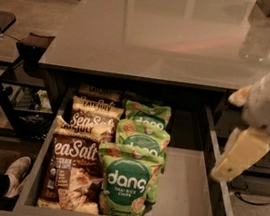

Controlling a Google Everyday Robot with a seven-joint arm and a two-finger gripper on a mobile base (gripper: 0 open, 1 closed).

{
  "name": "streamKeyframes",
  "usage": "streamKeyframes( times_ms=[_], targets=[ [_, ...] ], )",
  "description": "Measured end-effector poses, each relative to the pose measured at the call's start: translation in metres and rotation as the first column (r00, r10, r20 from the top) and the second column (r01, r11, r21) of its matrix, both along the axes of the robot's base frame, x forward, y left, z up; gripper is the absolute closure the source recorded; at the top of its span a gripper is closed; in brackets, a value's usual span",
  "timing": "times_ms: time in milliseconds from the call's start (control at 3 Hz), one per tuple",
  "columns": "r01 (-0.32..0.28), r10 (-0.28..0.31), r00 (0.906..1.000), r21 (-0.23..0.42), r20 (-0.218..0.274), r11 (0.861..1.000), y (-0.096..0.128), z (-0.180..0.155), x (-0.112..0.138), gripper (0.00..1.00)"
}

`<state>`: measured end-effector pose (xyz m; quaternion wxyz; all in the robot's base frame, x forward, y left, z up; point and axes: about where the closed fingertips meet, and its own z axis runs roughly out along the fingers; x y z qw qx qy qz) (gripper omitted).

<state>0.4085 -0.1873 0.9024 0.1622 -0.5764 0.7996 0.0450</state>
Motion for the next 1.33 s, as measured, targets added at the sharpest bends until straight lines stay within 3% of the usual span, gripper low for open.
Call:
streamKeyframes(
  times_ms=[333,1000,1333],
  targets=[
    [0.003,0.003,0.9975,0.087,-0.071,0.996,0.019,-0.058,-0.02,0.0],
    [0.001,0.006,0.9975,0.1,-0.07,0.995,0.026,-0.067,-0.028,0.0],
    [0.011,0.007,0.9965,0.224,-0.083,0.975,0.052,-0.104,-0.032,0.0]
  ],
)
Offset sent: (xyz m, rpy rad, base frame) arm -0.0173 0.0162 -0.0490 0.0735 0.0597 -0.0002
